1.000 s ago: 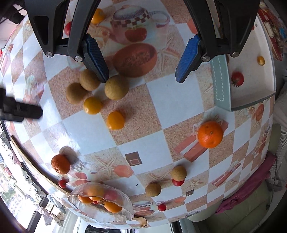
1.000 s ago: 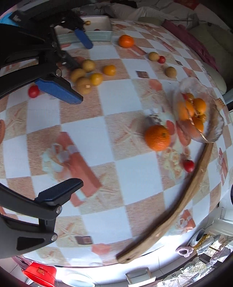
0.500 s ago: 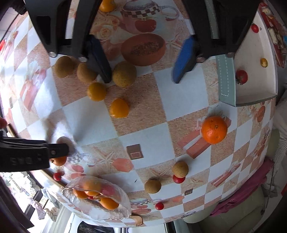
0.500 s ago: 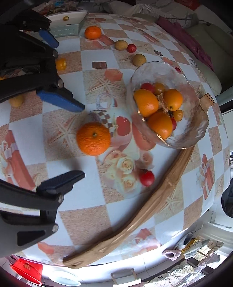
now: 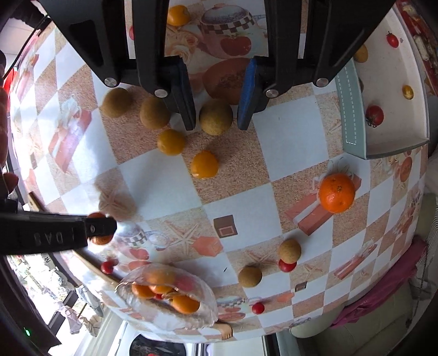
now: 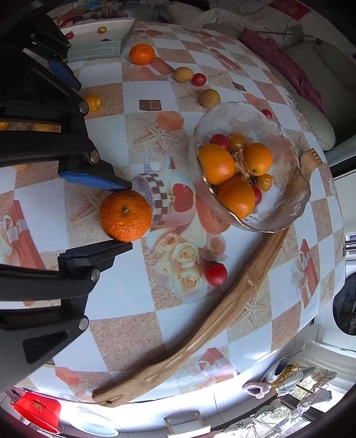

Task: Organize fruits
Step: 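Grasp a brown kiwi with the left tool while the right tool holds the mandarin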

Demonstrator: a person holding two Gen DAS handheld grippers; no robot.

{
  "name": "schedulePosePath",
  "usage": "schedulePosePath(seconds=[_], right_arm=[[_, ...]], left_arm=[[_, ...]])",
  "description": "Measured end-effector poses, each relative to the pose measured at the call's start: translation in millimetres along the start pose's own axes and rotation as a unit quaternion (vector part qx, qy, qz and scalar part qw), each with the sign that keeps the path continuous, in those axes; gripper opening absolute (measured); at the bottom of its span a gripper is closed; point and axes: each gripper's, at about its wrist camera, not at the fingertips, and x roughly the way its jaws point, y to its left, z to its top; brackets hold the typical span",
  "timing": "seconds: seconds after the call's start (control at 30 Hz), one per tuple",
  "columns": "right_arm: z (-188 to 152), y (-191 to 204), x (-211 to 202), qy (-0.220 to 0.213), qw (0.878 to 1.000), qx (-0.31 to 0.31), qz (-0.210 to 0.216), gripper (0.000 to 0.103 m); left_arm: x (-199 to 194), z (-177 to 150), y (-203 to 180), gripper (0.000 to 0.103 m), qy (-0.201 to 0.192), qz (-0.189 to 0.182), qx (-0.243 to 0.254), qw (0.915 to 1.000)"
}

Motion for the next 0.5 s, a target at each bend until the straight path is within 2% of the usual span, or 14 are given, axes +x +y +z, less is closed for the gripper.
schedulePosePath(seconds=[0.2,0.5], right_arm=[[-24.6,-0.8,-18.1,0.002,1.000,0.007,0.014,0.039],[-65.4,15.7,-46.9,0.008,1.000,-0.014,0.025,0.039]], left_arm=[[-26.3,-9.1,6.3,0.035,-0.016,-0.005,-0.003,0.9999],[-68.8,-29.2,27.9,0.035,-0.039,-0.010,-0.022,0.9989]])
